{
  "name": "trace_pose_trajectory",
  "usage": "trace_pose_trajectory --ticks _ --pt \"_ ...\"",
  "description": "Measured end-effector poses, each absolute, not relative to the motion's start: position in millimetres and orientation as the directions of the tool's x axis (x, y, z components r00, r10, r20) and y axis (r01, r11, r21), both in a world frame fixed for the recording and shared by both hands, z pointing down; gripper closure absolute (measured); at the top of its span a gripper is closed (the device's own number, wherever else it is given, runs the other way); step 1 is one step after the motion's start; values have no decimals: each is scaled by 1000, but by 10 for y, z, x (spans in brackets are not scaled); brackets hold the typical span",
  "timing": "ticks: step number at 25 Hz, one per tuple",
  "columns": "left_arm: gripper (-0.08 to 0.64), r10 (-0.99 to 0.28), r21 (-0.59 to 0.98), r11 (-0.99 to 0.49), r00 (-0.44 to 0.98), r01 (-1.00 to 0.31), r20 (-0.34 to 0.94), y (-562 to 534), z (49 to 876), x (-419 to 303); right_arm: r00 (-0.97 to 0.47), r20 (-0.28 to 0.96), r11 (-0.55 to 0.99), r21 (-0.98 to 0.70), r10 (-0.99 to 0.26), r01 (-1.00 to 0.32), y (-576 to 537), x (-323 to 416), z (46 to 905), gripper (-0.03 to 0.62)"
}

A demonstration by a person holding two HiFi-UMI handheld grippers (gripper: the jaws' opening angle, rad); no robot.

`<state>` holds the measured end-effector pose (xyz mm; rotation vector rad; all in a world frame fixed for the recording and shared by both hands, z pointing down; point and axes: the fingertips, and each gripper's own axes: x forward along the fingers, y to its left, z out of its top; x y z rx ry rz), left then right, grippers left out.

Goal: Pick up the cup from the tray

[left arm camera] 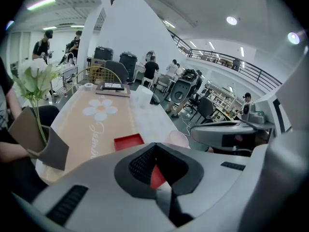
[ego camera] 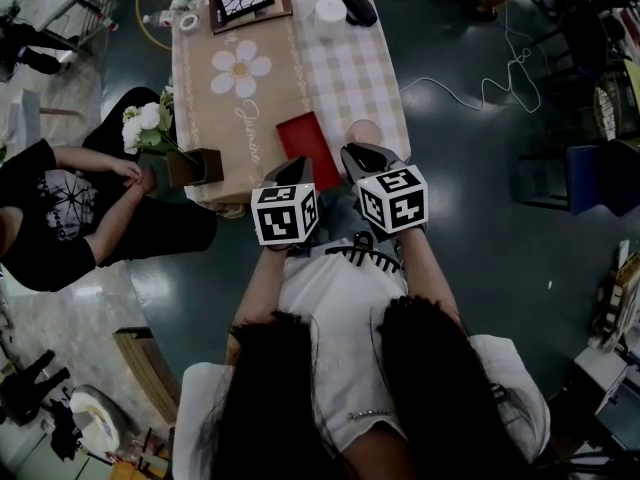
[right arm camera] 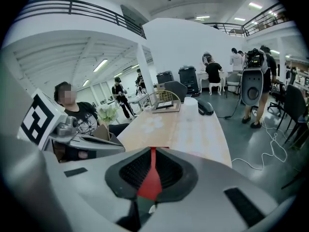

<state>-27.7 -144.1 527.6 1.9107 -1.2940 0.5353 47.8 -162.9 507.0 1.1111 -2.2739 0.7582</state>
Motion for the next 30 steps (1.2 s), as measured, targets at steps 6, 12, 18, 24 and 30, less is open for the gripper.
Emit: trace_pose_trajectory --ticks 6,12,18,24,30 --pt "558 -601 343 -226 407 -912 687 -1341 5230 -260 -538 666 545 -229 -517 -807 -1500 364 5138 583" --pt "558 -601 345 -228 411 -910 686 -1239 5223 -286 -529 698 588 -190 -482 -786 -1372 218 5230 584" --pt "558 -602 346 -229 411 -910 685 -1175 5223 -361 -527 704 602 -176 -476 -779 -1300 126 5238 586" --pt "558 -599 352 -235 420 -906 682 -1128 5231 -410 -510 709 604 -147 -488 -783 -1242 80 5243 586" --pt "558 -594 368 -228 428 -901 681 -1093 5246 -463 -517 706 596 -167 -483 -785 -1198 42 5233 586"
